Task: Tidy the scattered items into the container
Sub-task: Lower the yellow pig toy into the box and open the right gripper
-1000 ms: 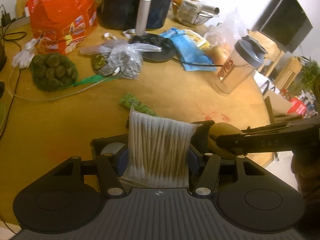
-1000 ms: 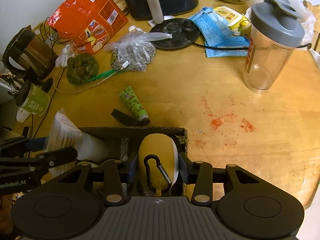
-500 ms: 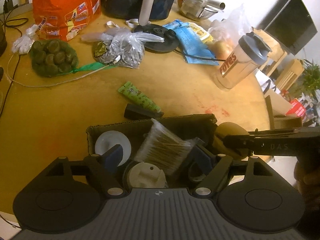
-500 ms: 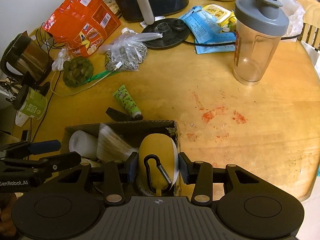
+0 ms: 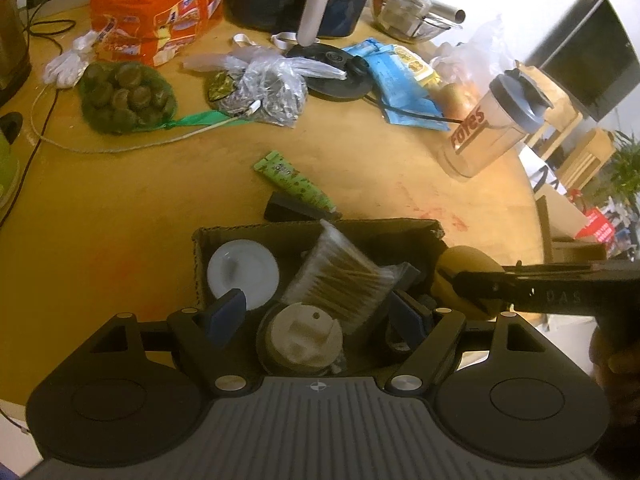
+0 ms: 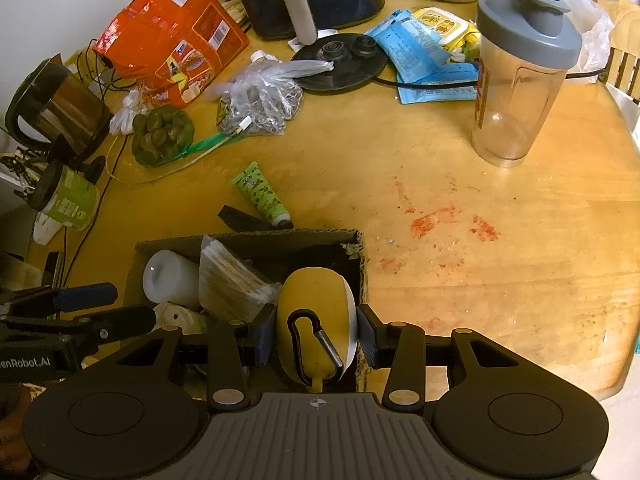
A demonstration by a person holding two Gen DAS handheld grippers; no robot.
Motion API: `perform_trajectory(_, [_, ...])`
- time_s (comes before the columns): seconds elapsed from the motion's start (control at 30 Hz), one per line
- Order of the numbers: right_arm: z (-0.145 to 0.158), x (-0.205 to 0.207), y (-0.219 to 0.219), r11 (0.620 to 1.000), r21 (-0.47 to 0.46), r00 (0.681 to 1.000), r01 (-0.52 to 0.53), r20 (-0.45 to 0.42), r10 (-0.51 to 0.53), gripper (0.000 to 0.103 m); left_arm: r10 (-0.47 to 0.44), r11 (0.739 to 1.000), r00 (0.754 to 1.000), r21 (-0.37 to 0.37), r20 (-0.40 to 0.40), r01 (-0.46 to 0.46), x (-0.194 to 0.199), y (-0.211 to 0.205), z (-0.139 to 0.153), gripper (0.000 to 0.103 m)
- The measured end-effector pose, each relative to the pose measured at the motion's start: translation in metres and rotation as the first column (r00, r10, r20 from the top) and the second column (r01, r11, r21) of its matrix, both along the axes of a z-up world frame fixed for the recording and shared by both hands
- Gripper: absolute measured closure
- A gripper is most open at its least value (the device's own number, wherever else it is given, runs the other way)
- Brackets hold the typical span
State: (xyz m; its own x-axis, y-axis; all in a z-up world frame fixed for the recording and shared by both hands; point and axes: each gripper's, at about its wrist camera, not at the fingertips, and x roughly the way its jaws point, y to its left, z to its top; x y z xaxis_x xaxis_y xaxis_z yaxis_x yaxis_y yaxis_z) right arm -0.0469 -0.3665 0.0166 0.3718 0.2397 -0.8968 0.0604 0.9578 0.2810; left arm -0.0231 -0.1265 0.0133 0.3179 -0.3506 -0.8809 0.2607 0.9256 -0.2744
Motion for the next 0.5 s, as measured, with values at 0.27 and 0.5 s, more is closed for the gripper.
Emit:
perform_trajectory(0.27, [0.0019,-0.0032,0.0091,0.999,0.029,0.999,-0.035,0.011,0.034,0.043,0.005,1.000,1.000,-0.004,-0.009,-0.005,-0.0003,0.0033,-0.0023,0.025])
perform_trajectory(0.5, [0.0047,-0.0011,0.0068,1.000,0.018,1.000,0.005,0.024,-0.005,0.038,0.007,1.000,1.000,-0.004,-0.009,-0.007,0.0021,0.0041,-0.0019,0.024])
